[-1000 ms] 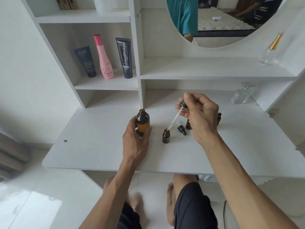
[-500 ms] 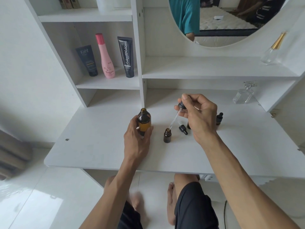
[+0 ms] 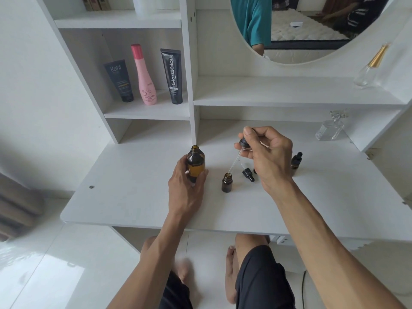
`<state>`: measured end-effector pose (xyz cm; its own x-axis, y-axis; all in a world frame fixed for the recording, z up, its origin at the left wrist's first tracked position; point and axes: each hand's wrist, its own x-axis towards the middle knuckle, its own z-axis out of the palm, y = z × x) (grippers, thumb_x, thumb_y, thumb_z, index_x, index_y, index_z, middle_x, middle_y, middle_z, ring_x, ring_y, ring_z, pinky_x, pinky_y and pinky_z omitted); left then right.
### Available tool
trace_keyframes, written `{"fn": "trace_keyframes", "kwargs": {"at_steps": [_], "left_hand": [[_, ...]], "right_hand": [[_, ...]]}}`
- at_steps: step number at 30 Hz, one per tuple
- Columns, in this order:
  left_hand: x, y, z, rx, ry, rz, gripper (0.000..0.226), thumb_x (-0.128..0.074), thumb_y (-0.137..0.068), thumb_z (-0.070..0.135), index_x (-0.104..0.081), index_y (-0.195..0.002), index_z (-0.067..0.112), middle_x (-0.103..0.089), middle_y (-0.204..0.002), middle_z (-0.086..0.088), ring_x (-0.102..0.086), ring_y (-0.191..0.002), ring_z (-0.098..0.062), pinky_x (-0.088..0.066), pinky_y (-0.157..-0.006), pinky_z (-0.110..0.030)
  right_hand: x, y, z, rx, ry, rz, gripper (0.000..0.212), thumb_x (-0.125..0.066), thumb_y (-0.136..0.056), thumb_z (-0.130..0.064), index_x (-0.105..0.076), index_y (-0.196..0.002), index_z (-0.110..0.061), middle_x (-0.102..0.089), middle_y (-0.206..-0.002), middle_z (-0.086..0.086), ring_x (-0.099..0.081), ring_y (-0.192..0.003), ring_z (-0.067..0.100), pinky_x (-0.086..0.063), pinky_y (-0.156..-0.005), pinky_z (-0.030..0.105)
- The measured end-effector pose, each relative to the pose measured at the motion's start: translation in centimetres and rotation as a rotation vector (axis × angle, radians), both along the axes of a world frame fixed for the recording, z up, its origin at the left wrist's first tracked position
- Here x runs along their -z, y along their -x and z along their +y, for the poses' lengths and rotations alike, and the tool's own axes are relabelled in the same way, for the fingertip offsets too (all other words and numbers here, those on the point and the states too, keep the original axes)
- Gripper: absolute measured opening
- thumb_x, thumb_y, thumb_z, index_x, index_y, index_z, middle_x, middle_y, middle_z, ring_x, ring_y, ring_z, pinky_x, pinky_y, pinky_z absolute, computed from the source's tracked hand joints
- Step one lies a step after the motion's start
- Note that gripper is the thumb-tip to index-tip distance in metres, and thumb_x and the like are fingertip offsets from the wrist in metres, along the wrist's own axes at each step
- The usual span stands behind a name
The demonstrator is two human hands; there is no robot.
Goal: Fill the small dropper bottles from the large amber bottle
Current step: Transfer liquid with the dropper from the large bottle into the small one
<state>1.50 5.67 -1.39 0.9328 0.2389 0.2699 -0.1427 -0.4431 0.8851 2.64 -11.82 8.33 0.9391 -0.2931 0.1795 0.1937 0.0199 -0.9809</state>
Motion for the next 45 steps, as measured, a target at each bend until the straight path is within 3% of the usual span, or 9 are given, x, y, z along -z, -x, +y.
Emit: {"fn": "trace_keyframes", "kwargs": {"at_steps": [10,15,45], "left_hand": [[0.10,-0.02,0.01,-0.007,-0.007,-0.008,0.043,-0.071,-0.090,0.025,-0.052,-0.128,0.025,-0.063,-0.104,0.010,-0.066,-0.080,-0.006,-0.040,-0.068,-0.003],[0.14,-0.04,-0.04,-0.007,-0.003,-0.005,0.043,-0.071,-0.090,0.026,-0.051,-0.128,0.025,-0.063,-0.106,0.009,-0.067,-0.081,-0.009,-0.039,-0.068,-0.002],[0.05,-0.02,0.01,-0.002,0.000,0.007,0.042,-0.070,-0.090,0.027,-0.051,-0.127,0.028,-0.063,-0.106,0.010,-0.066,-0.079,-0.005,-0.040,-0.067,-0.003]], "right_hand": [[-0.23,0.15,0.43,-0.020,0.031,-0.008,0.016,-0.070,-0.094,-0.019,-0.068,-0.080,-0.011,-0.074,-0.075,-0.002,-0.076,-0.071,0.022,-0.062,-0.067,0.035],[-0.45,0.21,0.51,-0.025,0.056,-0.023,0.017,-0.071,-0.093,-0.019,-0.067,-0.079,-0.010,-0.073,-0.077,0.007,-0.076,-0.070,0.020,-0.061,-0.065,0.032],[-0.15,0.06,0.85,-0.045,0.186,-0.098,0.020,-0.070,-0.094,-0.022,-0.068,-0.083,-0.004,-0.074,-0.079,0.009,-0.076,-0.072,0.017,-0.060,-0.064,0.032]]}}
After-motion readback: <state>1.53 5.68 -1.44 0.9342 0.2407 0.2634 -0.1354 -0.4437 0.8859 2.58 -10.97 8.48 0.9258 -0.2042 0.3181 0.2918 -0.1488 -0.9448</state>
